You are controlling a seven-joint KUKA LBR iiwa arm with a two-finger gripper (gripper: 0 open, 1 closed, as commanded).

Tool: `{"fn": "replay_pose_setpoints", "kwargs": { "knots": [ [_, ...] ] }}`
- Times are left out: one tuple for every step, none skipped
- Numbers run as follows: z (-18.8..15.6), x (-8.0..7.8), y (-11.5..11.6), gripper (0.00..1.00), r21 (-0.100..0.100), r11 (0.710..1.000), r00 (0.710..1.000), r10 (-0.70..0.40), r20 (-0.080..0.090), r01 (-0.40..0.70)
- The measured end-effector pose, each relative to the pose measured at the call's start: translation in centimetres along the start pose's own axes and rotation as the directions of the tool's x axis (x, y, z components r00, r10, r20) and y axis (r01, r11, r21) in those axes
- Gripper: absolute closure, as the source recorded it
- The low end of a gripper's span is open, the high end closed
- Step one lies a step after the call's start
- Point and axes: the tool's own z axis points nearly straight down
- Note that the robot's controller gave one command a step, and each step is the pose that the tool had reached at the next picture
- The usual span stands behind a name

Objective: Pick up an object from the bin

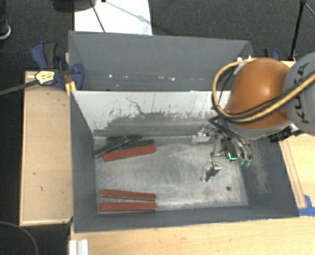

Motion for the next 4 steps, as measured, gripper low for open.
{"fn": "replay_pose_setpoints", "kwargs": {
  "knots": [
    [4.7,-1.4,4.0,0.00,0.001,1.000,1.000,-0.016,0.008,0.016],
    [10.7,-3.2,7.9,0.00,0.000,0.988,0.988,-0.151,0.002,0.151],
    [10.9,0.9,8.7,0.00,0.000,0.995,0.994,-0.105,0.006,0.105],
    [10.6,3.8,13.5,1.00,-0.001,0.975,0.975,-0.223,-0.003,0.223]
  ]
}}
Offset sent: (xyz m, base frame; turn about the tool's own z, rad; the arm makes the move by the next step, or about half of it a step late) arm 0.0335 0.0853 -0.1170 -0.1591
